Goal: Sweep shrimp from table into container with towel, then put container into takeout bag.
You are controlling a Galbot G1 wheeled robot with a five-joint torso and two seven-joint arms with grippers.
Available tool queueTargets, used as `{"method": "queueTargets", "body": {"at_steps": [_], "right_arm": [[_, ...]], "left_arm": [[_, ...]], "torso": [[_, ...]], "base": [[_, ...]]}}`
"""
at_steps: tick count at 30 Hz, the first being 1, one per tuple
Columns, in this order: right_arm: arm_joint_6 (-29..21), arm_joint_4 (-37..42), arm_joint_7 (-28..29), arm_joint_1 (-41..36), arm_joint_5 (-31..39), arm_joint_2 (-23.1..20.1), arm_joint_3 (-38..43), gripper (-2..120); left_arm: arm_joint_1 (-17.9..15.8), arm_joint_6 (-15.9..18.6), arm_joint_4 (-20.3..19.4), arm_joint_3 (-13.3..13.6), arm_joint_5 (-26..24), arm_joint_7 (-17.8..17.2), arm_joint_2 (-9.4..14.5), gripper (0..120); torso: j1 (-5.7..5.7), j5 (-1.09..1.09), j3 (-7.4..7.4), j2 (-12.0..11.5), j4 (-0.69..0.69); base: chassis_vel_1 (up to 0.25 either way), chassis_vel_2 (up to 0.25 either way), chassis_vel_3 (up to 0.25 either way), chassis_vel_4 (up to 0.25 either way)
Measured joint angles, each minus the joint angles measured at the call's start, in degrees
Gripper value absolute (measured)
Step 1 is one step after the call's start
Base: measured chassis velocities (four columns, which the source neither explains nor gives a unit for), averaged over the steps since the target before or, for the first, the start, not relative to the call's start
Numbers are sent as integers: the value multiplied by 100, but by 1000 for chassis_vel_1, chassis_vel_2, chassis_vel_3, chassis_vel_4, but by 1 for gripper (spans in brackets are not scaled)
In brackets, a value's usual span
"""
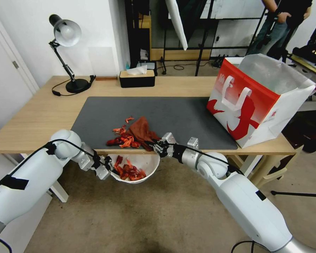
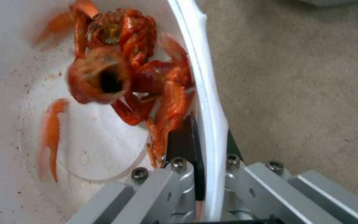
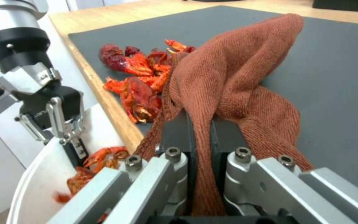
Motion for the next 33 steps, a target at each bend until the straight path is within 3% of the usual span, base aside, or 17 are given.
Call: {"method": "queueTargets", "body": {"at_steps": [33], "right_arm": [[11,502,-413,-564,-111,-199,207,4]], "left_arm": [[102,0,-16,-109,-84,7,169,0]], "torso": [[0,0,0,-1,0]], "base": [[0,0,0,0]]}}
